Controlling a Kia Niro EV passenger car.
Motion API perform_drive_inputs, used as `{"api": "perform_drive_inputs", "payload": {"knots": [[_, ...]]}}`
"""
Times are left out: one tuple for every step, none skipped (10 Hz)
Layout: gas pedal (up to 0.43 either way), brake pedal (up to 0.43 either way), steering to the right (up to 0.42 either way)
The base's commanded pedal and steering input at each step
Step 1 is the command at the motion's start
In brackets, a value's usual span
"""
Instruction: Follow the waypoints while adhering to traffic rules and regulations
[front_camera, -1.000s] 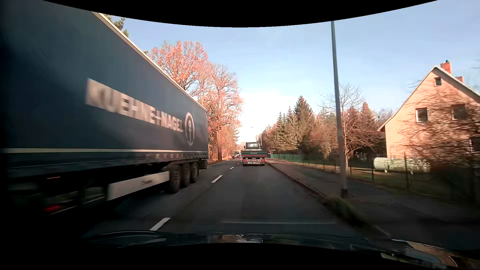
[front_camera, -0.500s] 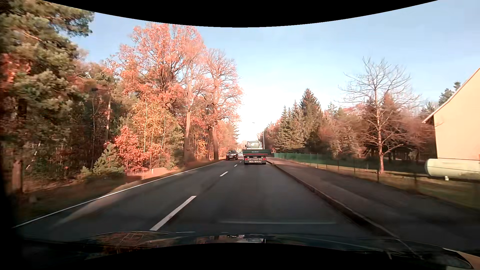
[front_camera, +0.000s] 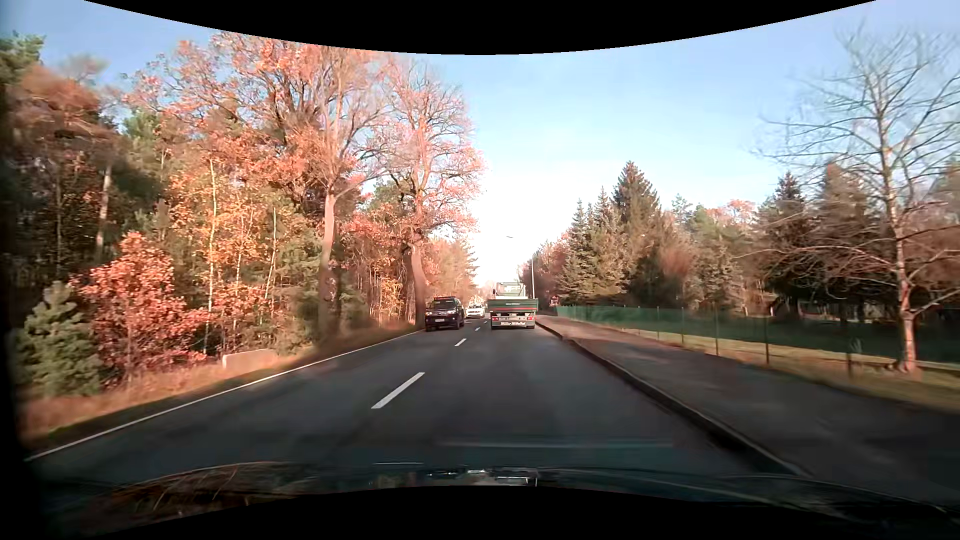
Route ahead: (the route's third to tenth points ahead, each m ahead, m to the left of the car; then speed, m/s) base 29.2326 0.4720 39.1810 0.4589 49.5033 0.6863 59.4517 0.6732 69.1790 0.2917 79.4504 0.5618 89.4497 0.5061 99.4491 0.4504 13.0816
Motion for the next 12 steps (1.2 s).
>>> {"api": "perform_drive_inputs", "payload": {"knots": [[0.098, 0.000, -0.001], [0.098, 0.000, 0.000], [0.098, 0.000, 0.000], [0.098, 0.000, 0.000], [0.098, 0.000, 0.000], [0.098, 0.000, 0.000], [0.098, 0.000, 0.000], [0.098, 0.000, 0.000], [0.098, 0.000, 0.000], [0.098, 0.000, 0.000], [0.098, 0.000, 0.000], [0.098, 0.000, 0.000]]}}
